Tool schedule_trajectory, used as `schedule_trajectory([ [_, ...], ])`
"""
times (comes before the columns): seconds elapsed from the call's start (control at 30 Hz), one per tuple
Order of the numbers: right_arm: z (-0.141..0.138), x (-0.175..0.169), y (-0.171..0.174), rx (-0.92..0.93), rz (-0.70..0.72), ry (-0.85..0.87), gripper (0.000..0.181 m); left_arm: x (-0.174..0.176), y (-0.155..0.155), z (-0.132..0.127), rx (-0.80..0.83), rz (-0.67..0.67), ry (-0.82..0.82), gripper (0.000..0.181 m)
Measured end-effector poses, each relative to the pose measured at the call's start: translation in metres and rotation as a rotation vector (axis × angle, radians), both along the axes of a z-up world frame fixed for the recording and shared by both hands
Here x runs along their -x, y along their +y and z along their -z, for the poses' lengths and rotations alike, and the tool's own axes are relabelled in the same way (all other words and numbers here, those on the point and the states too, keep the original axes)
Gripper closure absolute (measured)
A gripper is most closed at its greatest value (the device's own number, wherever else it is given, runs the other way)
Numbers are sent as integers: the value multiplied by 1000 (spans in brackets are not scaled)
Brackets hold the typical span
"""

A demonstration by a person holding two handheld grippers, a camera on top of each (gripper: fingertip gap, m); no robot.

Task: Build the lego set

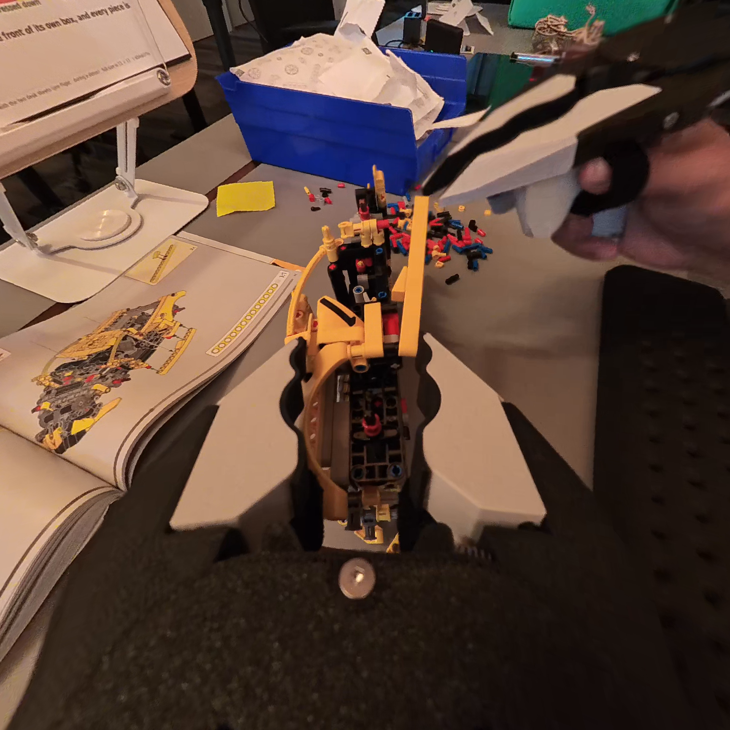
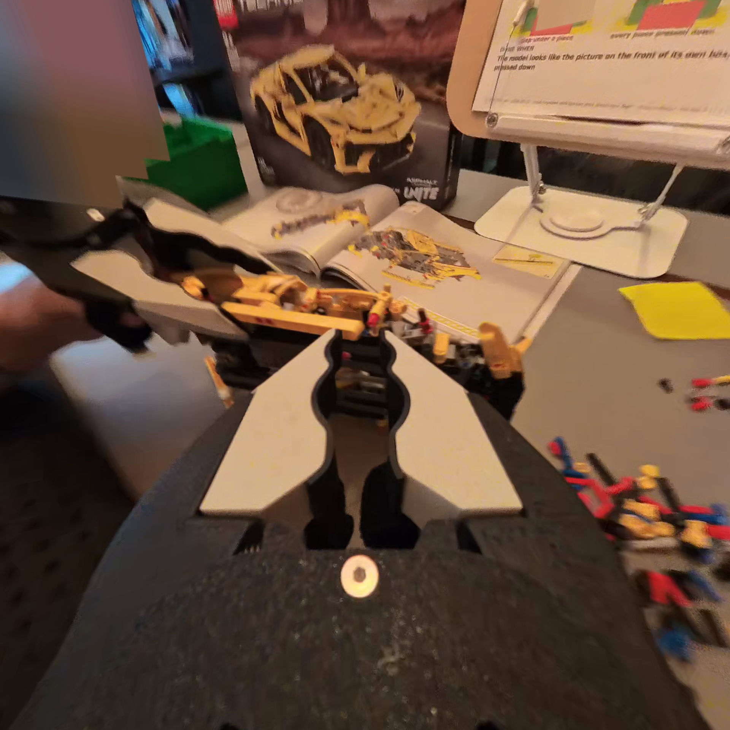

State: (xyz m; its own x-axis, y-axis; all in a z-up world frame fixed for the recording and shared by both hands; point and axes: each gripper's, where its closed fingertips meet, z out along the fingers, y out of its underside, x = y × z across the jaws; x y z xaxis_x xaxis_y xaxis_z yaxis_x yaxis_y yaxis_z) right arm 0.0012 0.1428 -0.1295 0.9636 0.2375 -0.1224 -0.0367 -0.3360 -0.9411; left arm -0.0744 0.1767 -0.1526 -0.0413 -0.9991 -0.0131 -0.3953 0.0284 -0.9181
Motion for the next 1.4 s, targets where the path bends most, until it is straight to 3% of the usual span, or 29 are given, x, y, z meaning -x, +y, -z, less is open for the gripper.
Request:
schedule_trajectory([
  [0.07, -1, 8, -2, -20, 32, 181, 160, -1, 0, 0, 9, -26, -5, 126],
  [0.17, -7, 16, -1, -22, 37, 559, 137, -1, -1, -1, 13, -90, -14, 126],
  [0.27, -6, 10, -2, -2, 51, 821, 146, -2, -4, -1, 0, -158, -15, 126],
  [0.37, 2, 6, 2, 11, 59, 914, 151, -5, -9, 0, -8, -199, -10, 126],
  [0.47, 3, 9, 8, 31, 0, 1043, 174, -7, -12, 0, -17, -227, -7, 126],
  [0.53, 10, 8, 13, 50, -3, 1096, 174, -8, -15, -1, -35, -237, -8, 126],
  [0.7, 20, 8, 19, 86, -8, 1155, 175, -8, -16, -1, -65, -273, -7, 126],
  [0.9, 16, 7, 19, 105, 9, 1042, 175, -9, -18, 0, -94, -289, 3, 127],
  [1.13, 17, 6, 21, 130, -38, 1119, 176, -10, -20, 0, -168, -301, 14, 130],
  [1.4, 16, 3, 26, 157, -15, 868, 175, -13, -16, 0, -158, -301, 3, 130],
])
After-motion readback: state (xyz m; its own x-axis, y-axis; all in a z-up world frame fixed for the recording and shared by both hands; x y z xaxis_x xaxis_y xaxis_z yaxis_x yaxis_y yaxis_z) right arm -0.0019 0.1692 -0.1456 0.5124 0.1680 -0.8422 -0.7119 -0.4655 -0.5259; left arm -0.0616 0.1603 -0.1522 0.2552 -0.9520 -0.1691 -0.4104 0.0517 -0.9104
